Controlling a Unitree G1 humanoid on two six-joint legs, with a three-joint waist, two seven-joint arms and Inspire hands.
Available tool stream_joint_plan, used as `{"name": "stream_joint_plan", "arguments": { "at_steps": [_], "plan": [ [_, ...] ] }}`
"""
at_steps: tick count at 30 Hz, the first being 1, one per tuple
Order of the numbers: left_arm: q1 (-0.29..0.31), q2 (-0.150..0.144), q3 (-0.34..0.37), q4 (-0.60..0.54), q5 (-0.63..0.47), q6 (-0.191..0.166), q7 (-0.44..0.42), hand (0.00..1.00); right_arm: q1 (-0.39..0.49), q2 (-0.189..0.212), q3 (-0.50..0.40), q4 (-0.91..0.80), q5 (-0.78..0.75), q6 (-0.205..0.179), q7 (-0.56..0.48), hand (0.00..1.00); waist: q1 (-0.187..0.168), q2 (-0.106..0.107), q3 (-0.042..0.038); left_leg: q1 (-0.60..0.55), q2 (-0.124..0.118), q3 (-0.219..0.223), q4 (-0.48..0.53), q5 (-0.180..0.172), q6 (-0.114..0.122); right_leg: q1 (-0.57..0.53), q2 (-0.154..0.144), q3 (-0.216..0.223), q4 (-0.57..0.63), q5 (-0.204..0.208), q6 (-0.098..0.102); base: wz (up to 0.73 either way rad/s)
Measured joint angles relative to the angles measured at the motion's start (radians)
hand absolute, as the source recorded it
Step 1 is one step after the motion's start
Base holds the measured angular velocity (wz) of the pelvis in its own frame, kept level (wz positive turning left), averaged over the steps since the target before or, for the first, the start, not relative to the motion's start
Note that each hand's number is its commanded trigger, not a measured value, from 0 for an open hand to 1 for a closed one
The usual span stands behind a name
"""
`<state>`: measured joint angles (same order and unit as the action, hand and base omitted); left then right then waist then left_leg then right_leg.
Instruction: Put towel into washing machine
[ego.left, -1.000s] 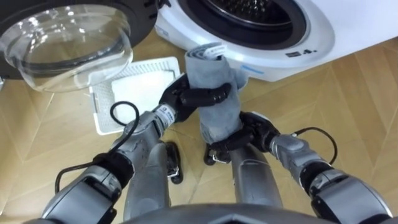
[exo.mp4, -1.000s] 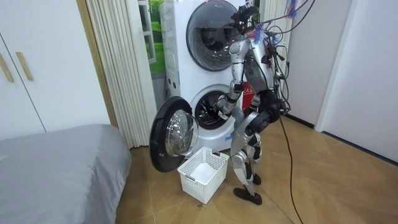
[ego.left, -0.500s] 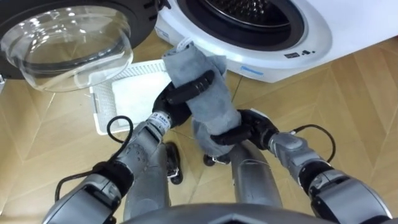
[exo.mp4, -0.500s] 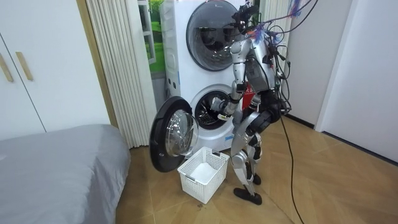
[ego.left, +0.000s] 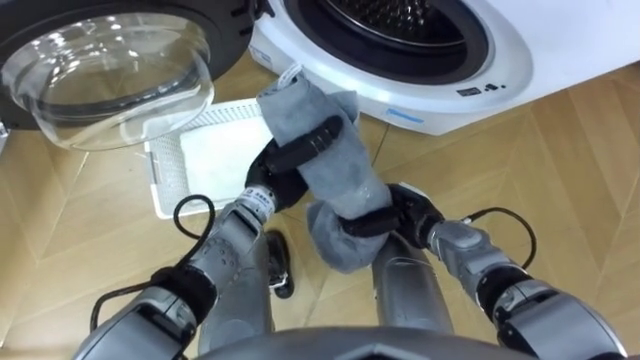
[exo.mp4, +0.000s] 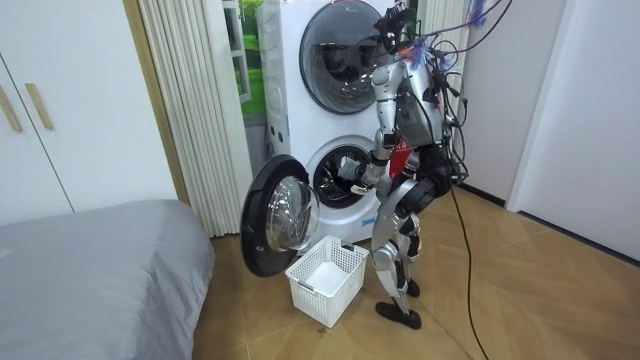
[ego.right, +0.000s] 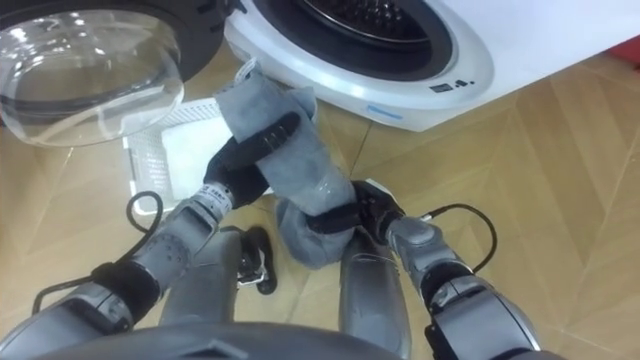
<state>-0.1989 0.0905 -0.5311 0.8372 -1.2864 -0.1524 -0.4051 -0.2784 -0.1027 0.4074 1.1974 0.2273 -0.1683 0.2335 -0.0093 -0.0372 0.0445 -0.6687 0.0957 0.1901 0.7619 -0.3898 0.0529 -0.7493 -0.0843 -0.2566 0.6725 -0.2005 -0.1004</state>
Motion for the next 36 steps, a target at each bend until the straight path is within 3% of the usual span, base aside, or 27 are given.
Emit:
{"name": "stream_joint_plan", "arguments": {
  "at_steps": [6,10,15,18,21,24,27,28,36],
  "plan": [
    [0.021,0.001,0.028,0.007,0.008,0.0,0.01,0.0,0.005,-0.007,-0.02,0.0,0.003,0.017,-0.048,1.0,0.057,0.007,-0.0026,-0.001,-0.003,-0.003,-0.009,0.006,-0.004,-0.003,-0.003,-0.004,0.001,-0.001,-0.003,0.02],
    [0.031,-0.001,0.085,0.089,0.174,0.014,0.102,0.0,0.006,-0.025,-0.021,0.01,0.029,0.039,-0.082,1.0,0.101,0.026,-0.0071,-0.001,-0.004,-0.004,-0.011,0.007,-0.004,-0.002,-0.005,-0.007,0.001,-0.002,-0.003,0.01],
    [0.064,0.012,0.16,0.143,0.344,0.037,0.228,0.0,0.004,-0.041,-0.072,0.021,0.104,0.08,-0.117,1.0,0.136,0.042,-0.0051,-0.007,-0.007,-0.004,-0.014,0.007,-0.003,-0.004,-0.02,-0.031,0.004,-0.008,-0.007,0.04],
    [0.098,0.011,0.197,0.144,0.429,0.038,0.284,0.0,0.0,-0.061,-0.122,0.038,0.164,0.085,-0.127,1.0,0.155,0.051,-0.0026,-0.01,-0.011,-0.004,-0.017,0.01,0.0,-0.008,-0.027,-0.035,0.006,-0.009,-0.005,0.05],
    [0.095,0.001,0.22,0.172,0.476,0.04,0.321,0.0,-0.02,-0.084,-0.166,0.047,0.23,0.101,-0.133,1.0,0.153,0.047,-0.0011,-0.01,-0.041,-0.002,-0.043,0.028,0.006,-0.026,-0.057,-0.03,0.024,-0.014,0.0,0.14],
    [0.094,0.005,0.227,0.185,0.495,0.039,0.363,0.0,-0.035,-0.106,-0.175,0.05,0.259,0.106,-0.156,1.0,0.152,0.037,0.0036,-0.008,-0.052,-0.001,-0.043,0.028,0.007,-0.03,-0.073,-0.03,0.043,-0.024,0.002,0.09],
    [0.095,0.011,0.255,0.195,0.494,0.039,0.393,0.0,-0.072,-0.109,-0.197,0.07,0.262,0.119,-0.169,1.0,0.151,0.012,0.0147,-0.013,-0.052,-0.003,-0.035,0.028,0.008,-0.032,-0.073,-0.031,0.047,-0.024,0.002,0.03],
    [0.095,0.017,0.257,0.199,0.494,0.039,0.401,0.0,-0.086,-0.112,-0.206,0.079,0.263,0.127,-0.171,1.0,0.151,0.0,0.0145,-0.022,-0.052,-0.004,-0.03,0.028,0.008,-0.039,-0.075,-0.033,0.051,-0.025,0.001,0.06],
    [0.112,0.043,0.252,0.178,0.493,0.064,0.448,0.0,-0.144,-0.183,-0.241,0.083,0.367,0.168,-0.206,1.0,0.147,-0.02,0.0141,-0.071,-0.053,-0.018,0.015,0.024,0.015,-0.069,-0.089,-0.051,0.079,-0.028,0.001,0.07]
  ]
}}
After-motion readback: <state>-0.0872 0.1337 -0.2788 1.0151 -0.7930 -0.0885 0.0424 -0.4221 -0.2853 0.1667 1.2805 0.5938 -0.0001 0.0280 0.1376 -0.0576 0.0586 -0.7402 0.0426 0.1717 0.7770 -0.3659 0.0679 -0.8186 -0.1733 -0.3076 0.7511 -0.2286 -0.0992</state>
